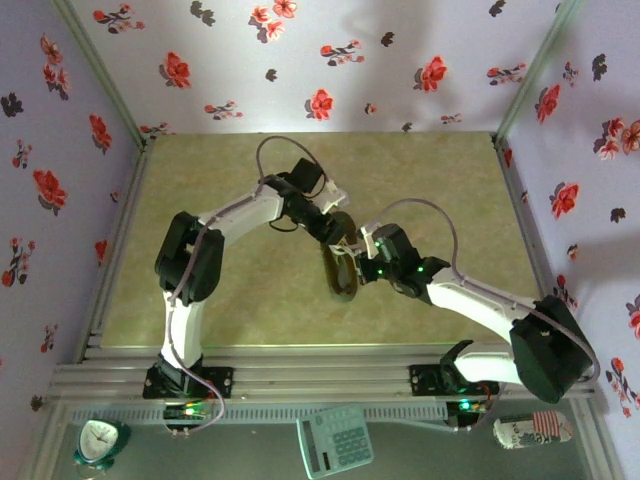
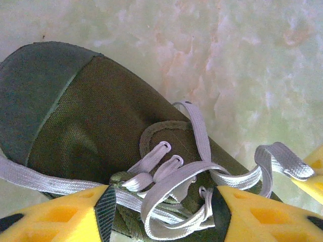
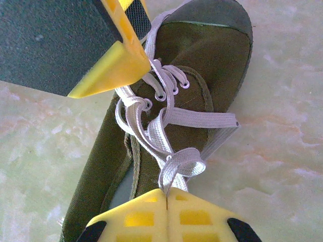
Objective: Tie the shoes
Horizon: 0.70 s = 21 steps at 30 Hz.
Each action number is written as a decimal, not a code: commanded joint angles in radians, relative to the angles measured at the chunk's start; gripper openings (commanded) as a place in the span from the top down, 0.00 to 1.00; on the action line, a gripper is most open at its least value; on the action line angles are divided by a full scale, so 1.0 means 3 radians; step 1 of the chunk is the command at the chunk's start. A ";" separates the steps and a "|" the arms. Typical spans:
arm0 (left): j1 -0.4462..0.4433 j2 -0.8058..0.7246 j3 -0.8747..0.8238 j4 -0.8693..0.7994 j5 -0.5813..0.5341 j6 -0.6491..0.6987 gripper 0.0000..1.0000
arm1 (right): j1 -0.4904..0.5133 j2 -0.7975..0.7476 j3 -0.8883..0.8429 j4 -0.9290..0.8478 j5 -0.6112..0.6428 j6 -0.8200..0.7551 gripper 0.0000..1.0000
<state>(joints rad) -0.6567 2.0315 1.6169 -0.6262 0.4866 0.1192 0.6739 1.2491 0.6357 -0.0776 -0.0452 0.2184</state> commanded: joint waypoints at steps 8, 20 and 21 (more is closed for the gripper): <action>-0.0035 0.0135 0.0140 -0.0187 0.0065 0.0124 0.36 | 0.0004 -0.0050 0.0072 -0.0033 0.0002 0.0029 1.00; -0.0036 0.0093 0.0133 -0.0158 0.0081 0.0102 0.69 | 0.0004 -0.0048 0.0085 -0.0020 -0.0023 0.0047 1.00; -0.0038 0.0061 0.0126 -0.0139 0.0081 0.0085 0.71 | 0.0002 -0.0048 0.0084 -0.0018 -0.0023 0.0049 1.00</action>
<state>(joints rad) -0.6613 2.0590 1.6318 -0.6598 0.4988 0.1432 0.6739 1.2491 0.6357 -0.0780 -0.0460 0.2195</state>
